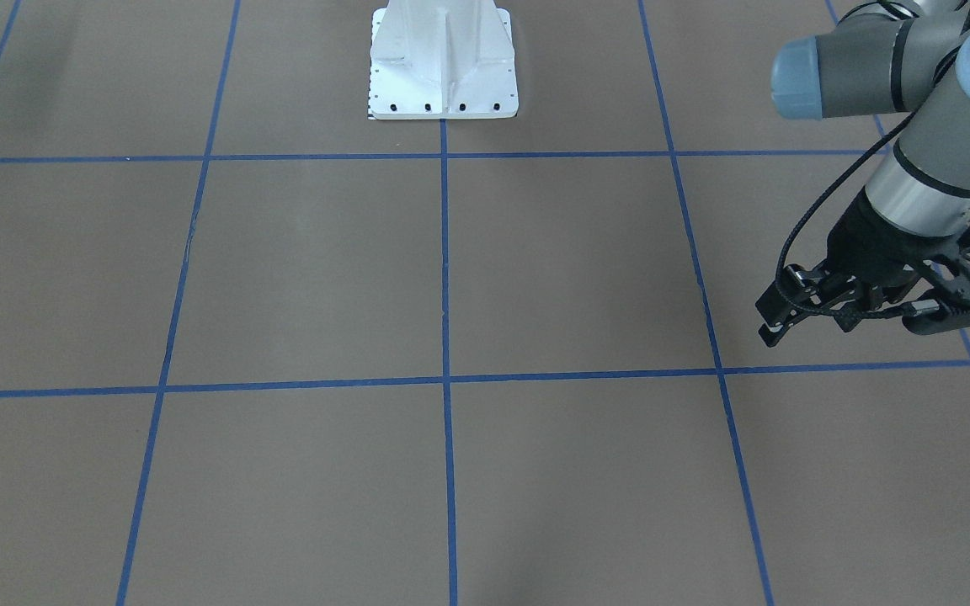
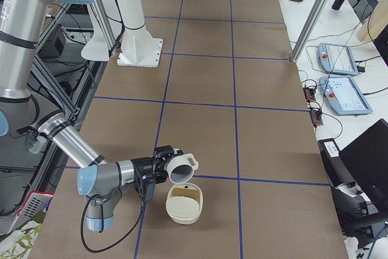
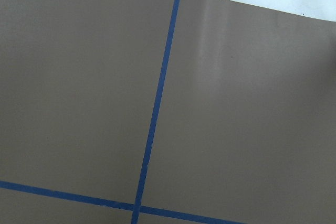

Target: Left arm hands cup to right arm to dump lemon

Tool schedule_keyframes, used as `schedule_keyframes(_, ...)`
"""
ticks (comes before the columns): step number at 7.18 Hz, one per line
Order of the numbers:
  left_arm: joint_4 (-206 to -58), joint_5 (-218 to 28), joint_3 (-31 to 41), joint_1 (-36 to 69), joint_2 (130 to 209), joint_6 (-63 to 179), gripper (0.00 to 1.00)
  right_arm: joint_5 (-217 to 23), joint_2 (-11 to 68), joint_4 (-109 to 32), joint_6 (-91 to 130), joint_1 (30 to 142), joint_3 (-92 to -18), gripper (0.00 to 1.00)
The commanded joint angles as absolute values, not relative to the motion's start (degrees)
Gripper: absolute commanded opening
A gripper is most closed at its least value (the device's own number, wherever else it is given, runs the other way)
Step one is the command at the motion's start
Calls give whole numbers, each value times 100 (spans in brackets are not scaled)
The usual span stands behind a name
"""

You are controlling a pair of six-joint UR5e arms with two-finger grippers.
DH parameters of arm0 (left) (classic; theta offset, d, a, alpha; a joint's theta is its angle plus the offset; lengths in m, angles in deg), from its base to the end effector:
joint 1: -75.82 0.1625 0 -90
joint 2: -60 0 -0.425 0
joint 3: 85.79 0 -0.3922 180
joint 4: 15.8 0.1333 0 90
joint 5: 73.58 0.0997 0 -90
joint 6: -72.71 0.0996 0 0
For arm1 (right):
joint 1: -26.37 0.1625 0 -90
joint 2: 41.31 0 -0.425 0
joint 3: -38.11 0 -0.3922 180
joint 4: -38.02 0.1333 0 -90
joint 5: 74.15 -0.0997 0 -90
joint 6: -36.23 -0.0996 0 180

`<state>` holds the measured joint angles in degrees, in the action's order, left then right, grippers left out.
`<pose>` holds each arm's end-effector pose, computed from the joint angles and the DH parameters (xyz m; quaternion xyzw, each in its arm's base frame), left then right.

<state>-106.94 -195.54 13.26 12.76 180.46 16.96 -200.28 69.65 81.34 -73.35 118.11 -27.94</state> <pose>0.2221 -0.6148 0.2785 0.0802 0.4144 -0.1317 0.8969 0.0809 -0.2066 0.7388 0.2107 -0.6666 0.4408 0.5630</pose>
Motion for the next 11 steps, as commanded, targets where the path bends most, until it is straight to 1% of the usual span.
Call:
schedule_keyframes(1,-10694,-19531,1326,1280,18068,1698,100,-19983,6944,8152,-8281,11831,-2790,1)
schedule_keyframes(3,-10694,-19531,1326,1280,18085,1698,100,-19765,6909,8187,-8995,11839,-2790,1)
schedule_keyframes(6,-10694,-19522,1352,1280,18094,1698,100,-19386,6900,8644,-10095,11839,-2606,1)
schedule_keyframes(11,-10694,-19487,1361,1280,18094,1698,100,-19359,6672,8680,-11543,11831,-2508,1)
